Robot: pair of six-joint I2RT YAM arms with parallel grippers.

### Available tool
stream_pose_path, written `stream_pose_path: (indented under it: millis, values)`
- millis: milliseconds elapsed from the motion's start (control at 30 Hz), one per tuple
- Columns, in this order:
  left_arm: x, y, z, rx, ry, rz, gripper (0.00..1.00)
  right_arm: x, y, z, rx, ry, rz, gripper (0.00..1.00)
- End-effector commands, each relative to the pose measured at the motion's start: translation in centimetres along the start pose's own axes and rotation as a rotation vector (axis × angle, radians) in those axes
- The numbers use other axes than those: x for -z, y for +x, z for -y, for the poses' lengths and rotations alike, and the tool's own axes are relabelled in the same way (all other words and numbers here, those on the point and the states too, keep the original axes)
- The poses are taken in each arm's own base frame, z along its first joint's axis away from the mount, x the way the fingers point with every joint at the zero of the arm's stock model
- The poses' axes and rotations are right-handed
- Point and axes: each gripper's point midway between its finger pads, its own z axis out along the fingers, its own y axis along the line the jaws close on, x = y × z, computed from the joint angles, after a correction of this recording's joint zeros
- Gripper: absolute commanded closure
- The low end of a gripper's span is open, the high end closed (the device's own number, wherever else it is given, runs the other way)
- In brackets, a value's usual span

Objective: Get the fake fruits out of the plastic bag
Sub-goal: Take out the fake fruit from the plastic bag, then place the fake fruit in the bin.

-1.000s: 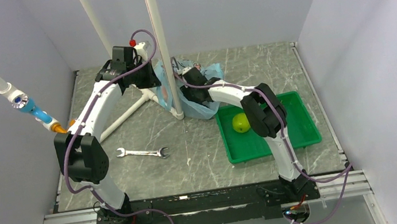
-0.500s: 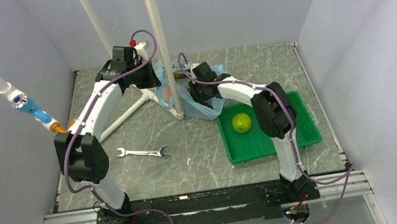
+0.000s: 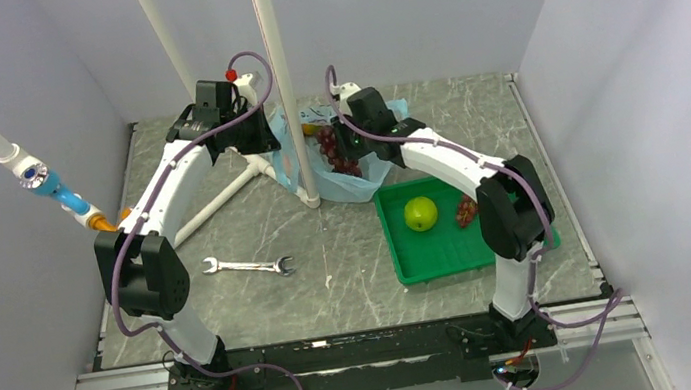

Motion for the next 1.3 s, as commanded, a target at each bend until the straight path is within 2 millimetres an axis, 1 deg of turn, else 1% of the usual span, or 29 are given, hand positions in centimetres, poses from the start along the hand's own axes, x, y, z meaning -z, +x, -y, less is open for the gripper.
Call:
stream_pose_path:
  millis: [0,133,233,300,433,467,533,567,667,700,800,833,867,933,1000,1100,1167,1267]
  values:
    - [0.1,-0.9,0.5,-0.028,0.015,0.021,1.0,3.8,-5.2,-1.4,-0.012,-0.038,0.172,1.0]
    - [0.0,-0.9,0.5,-0.03,0.016,0.02,1.0,6.0,-6.7,-1.7,-0.019,-0.042,0.222,1.0]
    - [0.0,-0.9,0.5,-0.029,0.017,0.021,1.0,8.0,-7.7,-2.0,-0.022,-0.052,0.274,1.0]
    - [0.0,-0.9,0.6,-0.03,0.017,0.021,1.0,9.5,-8.5,-2.4,-0.019,-0.067,0.313,1.0]
    - [0.0,-0.9,0.6,-0.031,0.014,0.02,1.0,13.6,-10.0,-2.6,-0.012,-0.07,0.419,1.0]
    - [0.0,-0.8,0.5,-0.03,0.015,0.018,1.0,14.7,-10.3,-2.4,-0.01,-0.058,0.452,1.0]
    - [0.0,-0.8,0.7,-0.03,0.018,0.019,1.0,17.8,-11.0,-1.7,-0.013,-0.02,0.535,1.0]
    - [0.0,-0.8,0.6,-0.03,0.019,0.019,1.0,18.6,-10.5,-0.9,-0.022,0.022,0.555,1.0]
    - [-0.1,-0.8,0.7,-0.03,0.02,0.018,1.0,22.4,-10.3,1.2,-0.053,0.126,0.662,1.0]
    - [-0.1,-0.8,0.7,-0.03,0.02,0.016,1.0,23.7,-10.0,1.8,-0.058,0.156,0.694,1.0]
    - [0.0,-0.8,0.8,-0.032,0.02,0.017,1.0,26.6,-8.7,3.8,-0.076,0.254,0.746,1.0]
    - [-0.1,-0.8,0.8,-0.034,0.019,0.016,1.0,27.1,-7.9,4.5,-0.086,0.287,0.748,1.0]
    - [0.0,-0.8,0.8,-0.035,0.018,0.018,1.0,28.0,-7.4,5.2,-0.099,0.321,0.761,1.0]
    - [0.0,-0.8,0.9,-0.034,0.02,0.019,1.0,28.9,-5.9,6.3,-0.114,0.377,0.766,1.0]
    - [0.0,-0.8,1.0,-0.034,0.024,0.019,1.0,29.4,-4.4,7.8,-0.127,0.443,0.752,1.0]
    - [0.0,-0.8,1.1,-0.039,0.022,0.018,1.0,28.9,-1.5,9.8,-0.16,0.53,0.674,1.0]
    - [0.0,-0.7,1.2,-0.042,0.021,0.017,1.0,28.9,0.1,11.1,-0.196,0.577,0.65,1.0]
    - [-0.2,-0.5,1.3,-0.051,0.016,0.013,1.0,29.5,2.0,13.4,-0.257,0.647,0.641,1.0]
